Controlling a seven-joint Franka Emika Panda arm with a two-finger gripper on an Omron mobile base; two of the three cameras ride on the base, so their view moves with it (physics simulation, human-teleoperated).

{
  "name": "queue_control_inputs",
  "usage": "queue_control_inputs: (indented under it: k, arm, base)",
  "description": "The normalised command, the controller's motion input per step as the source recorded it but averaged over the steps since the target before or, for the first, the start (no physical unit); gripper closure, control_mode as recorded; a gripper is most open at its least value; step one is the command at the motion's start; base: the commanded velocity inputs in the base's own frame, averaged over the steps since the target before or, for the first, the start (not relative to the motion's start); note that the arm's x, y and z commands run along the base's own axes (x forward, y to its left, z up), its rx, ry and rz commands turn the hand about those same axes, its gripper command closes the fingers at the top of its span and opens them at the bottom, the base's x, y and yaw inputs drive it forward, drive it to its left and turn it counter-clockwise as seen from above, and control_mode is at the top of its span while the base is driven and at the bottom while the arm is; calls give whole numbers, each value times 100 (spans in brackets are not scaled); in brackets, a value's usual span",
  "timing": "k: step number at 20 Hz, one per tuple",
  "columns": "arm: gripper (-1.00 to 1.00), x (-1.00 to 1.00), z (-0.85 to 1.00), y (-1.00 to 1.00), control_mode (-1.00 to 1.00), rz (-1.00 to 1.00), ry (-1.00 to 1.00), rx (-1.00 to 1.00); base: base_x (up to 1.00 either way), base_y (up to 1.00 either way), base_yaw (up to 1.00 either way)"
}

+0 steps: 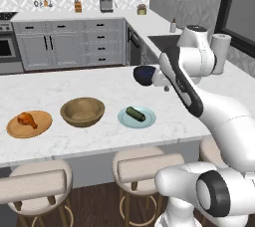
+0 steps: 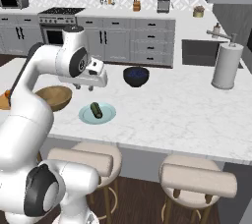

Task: Pick the chicken drumstick and cucumber from their plates and place them in the bowl. Then put the bowl in the fridge.

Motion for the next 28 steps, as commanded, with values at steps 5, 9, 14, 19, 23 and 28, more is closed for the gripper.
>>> queue_control_inputs:
  k: [5,9,14,19,23,28]
  arm:
    - [-100,-52,0,10,-100,2,-12,-3]
    - [-100,-32,-14,30,-100,12,-1,-4]
    - [-100,42,-27,26,-100,18,9,-1]
    - [-100,61,-38,28,-100,9,14,-5]
    - [-100,50,-62,8,-100,10,0,-8]
    - [-100,50,-65,0,-100,9,0,-4]
  base:
    - [0,0,0]
    - [0,0,0]
    - [0,0,0]
    - [0,0,0]
    - [0,0,0]
    - [0,0,0]
